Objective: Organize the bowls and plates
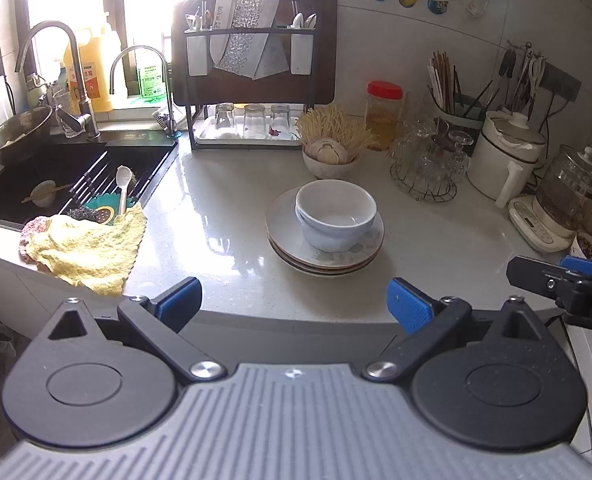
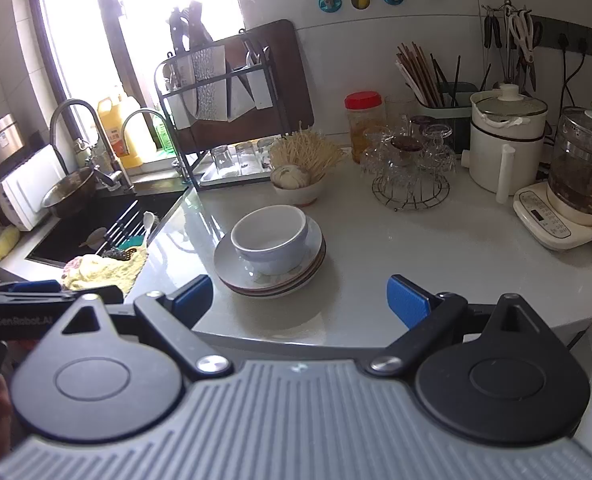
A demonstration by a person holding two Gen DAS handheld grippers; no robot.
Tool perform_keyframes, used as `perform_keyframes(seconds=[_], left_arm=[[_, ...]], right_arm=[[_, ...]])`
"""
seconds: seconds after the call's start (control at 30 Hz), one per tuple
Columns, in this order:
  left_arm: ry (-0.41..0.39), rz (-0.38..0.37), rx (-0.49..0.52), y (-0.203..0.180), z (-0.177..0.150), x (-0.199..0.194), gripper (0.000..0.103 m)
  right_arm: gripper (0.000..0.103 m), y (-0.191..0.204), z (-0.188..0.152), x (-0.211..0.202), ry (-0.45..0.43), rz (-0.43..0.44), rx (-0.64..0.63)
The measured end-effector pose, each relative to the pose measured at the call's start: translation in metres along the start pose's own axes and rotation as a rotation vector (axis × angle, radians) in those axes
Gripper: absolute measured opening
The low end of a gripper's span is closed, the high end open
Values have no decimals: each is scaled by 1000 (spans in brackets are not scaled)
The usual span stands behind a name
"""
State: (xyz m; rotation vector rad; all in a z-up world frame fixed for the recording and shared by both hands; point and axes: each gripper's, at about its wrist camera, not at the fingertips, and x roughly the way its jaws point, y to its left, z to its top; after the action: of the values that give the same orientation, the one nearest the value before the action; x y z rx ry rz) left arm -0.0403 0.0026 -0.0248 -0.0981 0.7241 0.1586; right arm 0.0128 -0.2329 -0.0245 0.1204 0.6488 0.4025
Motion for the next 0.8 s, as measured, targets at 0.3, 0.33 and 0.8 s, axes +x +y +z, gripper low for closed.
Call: perform_keyframes(seconds=[0.3,0.33,0.8], left_arm=[[26,-17,-15,-1,-3,0,101],[26,-13,-13,-1,-4,-1,101],[27,-18,-20,-2,-10,-2,101]], right_arm=[[95,-1,-4,-2,6,-8,9],[95,-2,-4,-3,8,-10,8],[95,1,-10,0,39,8,3]])
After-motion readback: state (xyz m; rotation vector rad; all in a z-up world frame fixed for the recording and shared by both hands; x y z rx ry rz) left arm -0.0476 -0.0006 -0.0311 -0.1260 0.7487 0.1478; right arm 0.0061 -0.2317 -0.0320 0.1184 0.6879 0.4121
